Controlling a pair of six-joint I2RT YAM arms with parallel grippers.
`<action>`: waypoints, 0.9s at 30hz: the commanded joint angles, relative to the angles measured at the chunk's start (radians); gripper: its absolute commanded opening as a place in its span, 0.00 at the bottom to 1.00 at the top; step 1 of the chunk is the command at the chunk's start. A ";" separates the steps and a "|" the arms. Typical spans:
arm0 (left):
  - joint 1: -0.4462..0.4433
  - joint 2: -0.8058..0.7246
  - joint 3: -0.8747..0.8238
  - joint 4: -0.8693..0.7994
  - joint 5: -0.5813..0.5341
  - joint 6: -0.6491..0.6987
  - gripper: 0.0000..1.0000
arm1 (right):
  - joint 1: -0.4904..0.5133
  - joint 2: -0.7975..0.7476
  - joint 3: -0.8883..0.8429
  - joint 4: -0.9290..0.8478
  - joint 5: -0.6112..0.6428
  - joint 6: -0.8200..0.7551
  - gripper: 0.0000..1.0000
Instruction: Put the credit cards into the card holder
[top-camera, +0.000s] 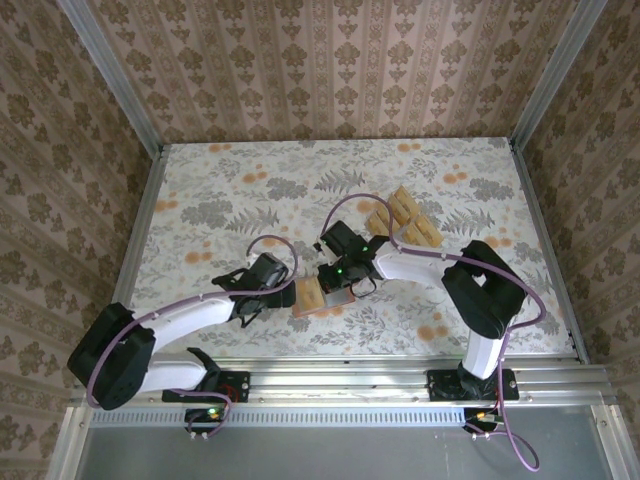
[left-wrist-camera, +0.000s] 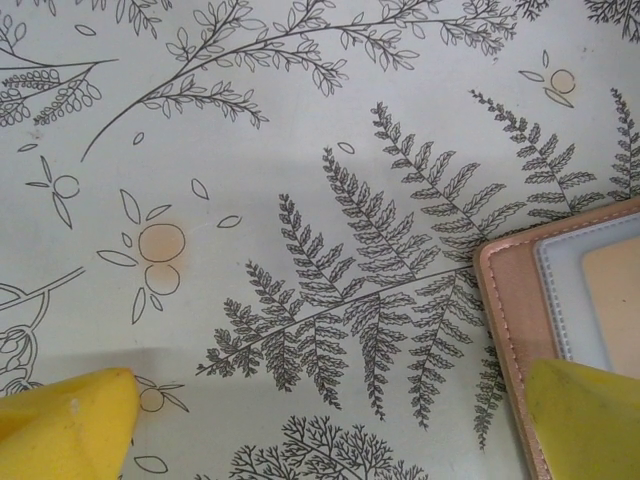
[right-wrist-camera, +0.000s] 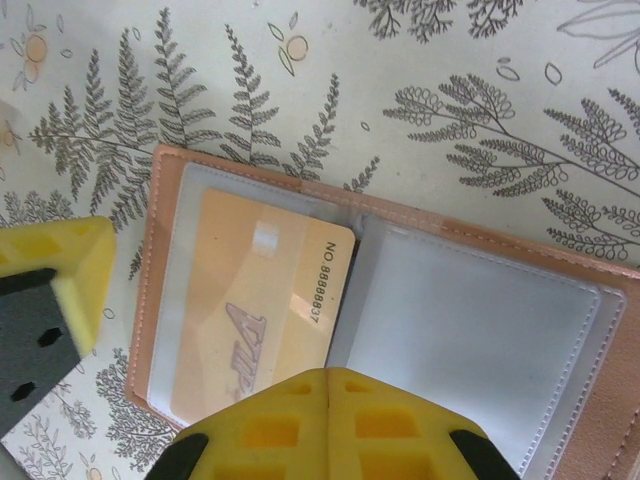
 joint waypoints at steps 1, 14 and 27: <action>-0.007 -0.003 -0.017 -0.036 0.009 0.003 1.00 | 0.011 -0.008 -0.026 -0.001 -0.005 0.021 0.00; -0.025 0.049 -0.022 -0.033 -0.005 -0.010 1.00 | 0.028 0.022 -0.034 0.018 -0.013 0.030 0.00; -0.026 0.023 -0.025 -0.082 -0.050 -0.029 1.00 | 0.028 0.068 -0.034 0.027 -0.010 0.028 0.00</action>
